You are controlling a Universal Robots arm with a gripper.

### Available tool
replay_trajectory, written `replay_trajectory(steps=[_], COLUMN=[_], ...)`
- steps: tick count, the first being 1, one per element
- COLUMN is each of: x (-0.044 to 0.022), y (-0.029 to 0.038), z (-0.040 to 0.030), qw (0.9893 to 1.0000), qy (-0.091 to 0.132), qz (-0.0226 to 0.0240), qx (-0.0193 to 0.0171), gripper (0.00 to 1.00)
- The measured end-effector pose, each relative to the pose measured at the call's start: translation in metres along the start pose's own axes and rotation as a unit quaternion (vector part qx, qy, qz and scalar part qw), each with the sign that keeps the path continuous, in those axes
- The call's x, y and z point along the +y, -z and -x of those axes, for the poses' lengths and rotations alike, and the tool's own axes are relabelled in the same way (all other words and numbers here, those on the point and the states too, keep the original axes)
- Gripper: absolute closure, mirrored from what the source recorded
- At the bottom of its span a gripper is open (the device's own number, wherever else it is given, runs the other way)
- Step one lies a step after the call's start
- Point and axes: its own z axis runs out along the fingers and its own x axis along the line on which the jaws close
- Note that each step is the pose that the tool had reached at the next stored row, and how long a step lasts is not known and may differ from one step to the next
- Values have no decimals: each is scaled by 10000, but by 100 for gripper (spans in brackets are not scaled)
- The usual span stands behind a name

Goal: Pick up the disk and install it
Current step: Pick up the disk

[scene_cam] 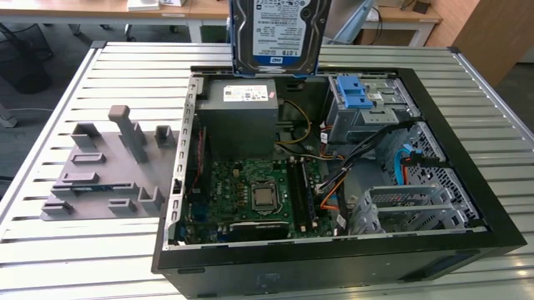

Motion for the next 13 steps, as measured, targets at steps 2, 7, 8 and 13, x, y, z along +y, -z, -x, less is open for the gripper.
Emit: replay_trajectory(steps=[2,7,8,13], x=[-6,-12,-22,-142], y=[0,0,0,0], z=[0,1,2,7], qw=[10000,10000,10000,10000], qy=[0,0,0,0], qz=[0,0,0,0], qx=[0,0,0,0], gripper=[64,64,64,64])
